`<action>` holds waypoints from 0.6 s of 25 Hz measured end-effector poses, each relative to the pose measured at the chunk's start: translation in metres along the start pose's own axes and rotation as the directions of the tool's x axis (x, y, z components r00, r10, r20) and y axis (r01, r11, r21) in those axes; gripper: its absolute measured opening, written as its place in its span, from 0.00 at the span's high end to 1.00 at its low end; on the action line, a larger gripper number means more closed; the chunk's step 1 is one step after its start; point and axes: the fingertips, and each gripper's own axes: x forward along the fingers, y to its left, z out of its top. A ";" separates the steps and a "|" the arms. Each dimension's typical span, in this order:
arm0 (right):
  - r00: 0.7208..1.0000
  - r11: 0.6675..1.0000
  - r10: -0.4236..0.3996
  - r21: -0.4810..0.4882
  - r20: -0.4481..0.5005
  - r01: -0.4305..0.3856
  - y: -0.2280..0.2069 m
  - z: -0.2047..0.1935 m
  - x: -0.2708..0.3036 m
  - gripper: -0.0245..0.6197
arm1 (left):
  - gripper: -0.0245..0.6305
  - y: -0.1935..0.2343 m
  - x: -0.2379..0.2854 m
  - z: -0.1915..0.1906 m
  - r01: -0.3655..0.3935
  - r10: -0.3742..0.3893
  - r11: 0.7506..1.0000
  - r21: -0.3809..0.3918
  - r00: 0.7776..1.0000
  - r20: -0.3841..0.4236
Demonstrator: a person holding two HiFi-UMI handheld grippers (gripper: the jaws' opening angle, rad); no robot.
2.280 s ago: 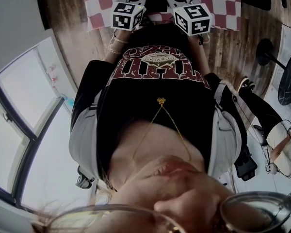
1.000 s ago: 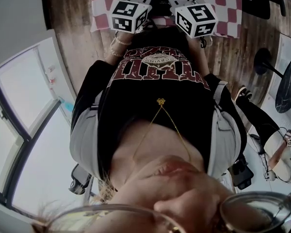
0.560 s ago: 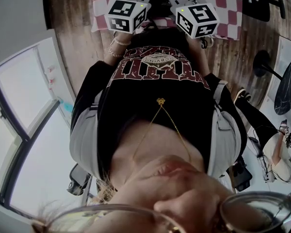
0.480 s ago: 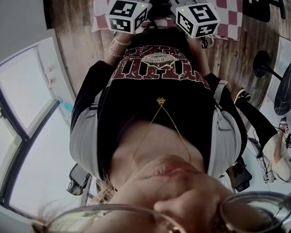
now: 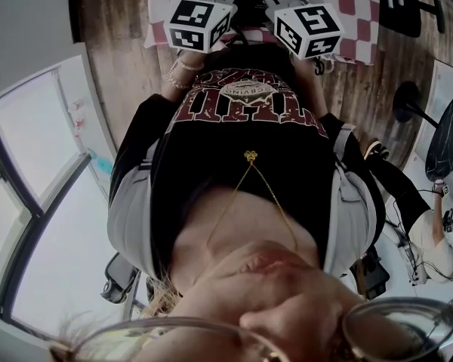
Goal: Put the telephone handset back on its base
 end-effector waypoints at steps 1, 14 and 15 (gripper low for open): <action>1.000 1.000 0.000 -0.001 -0.001 0.000 0.001 0.001 0.001 0.93 | 0.95 0.001 -0.001 0.001 0.000 0.000 1.000 -0.001 1.000 0.002; 1.000 1.000 -0.009 -0.010 -0.023 0.009 0.006 -0.002 0.004 0.93 | 0.95 0.002 -0.007 0.002 0.002 -0.002 1.000 -0.008 1.000 0.001; 1.000 1.000 -0.009 -0.010 -0.023 0.008 0.006 -0.002 0.003 0.93 | 0.95 0.002 -0.007 0.002 0.002 -0.002 1.000 -0.009 1.000 0.002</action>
